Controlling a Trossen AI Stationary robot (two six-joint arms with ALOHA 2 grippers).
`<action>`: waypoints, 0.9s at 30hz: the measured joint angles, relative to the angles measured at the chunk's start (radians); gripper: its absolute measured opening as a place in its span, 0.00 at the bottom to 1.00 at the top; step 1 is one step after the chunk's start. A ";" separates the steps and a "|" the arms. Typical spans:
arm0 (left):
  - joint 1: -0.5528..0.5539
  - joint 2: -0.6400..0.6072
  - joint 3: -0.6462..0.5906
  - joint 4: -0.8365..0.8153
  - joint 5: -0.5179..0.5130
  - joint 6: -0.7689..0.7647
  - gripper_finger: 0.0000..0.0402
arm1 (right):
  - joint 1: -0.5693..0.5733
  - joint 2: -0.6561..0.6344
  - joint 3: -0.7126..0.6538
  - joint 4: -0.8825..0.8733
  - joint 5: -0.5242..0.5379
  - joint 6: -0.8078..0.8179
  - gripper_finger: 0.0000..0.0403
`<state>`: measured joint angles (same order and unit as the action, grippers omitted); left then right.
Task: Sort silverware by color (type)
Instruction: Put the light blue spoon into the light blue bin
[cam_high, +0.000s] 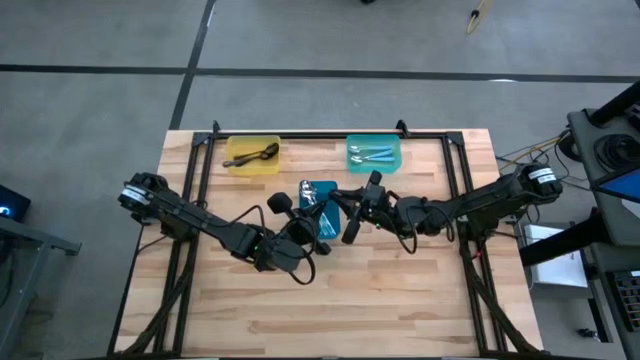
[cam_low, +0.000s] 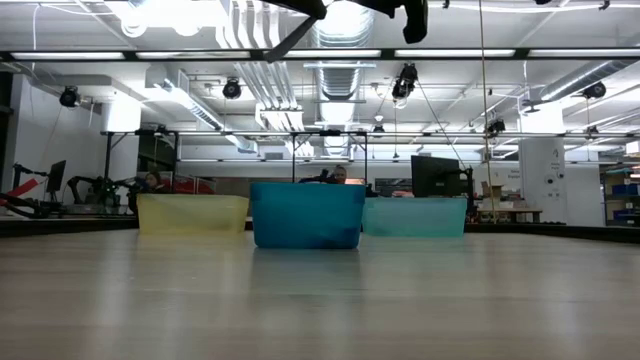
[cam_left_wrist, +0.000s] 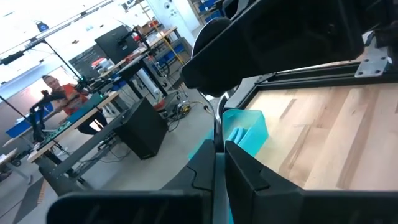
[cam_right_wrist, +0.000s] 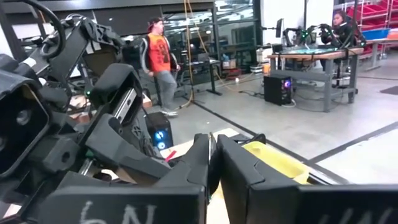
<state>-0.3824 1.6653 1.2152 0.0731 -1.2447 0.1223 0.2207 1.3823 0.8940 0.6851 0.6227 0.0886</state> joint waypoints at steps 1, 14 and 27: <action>0.000 0.000 0.000 0.000 0.000 0.000 0.01 | 0.000 0.000 0.000 -0.002 0.000 -0.001 0.03; 0.001 -0.042 0.000 0.000 0.132 0.033 0.29 | 0.001 -0.113 0.028 -0.324 -0.052 -0.039 0.02; 0.093 -0.093 -0.037 -0.089 0.837 -0.067 0.36 | 0.004 -0.112 0.364 -1.208 -0.266 -0.157 0.02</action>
<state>-0.2899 1.5722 1.1787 -0.0161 -0.4081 0.0552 0.2245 1.2698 1.2578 -0.5224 0.3565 -0.0686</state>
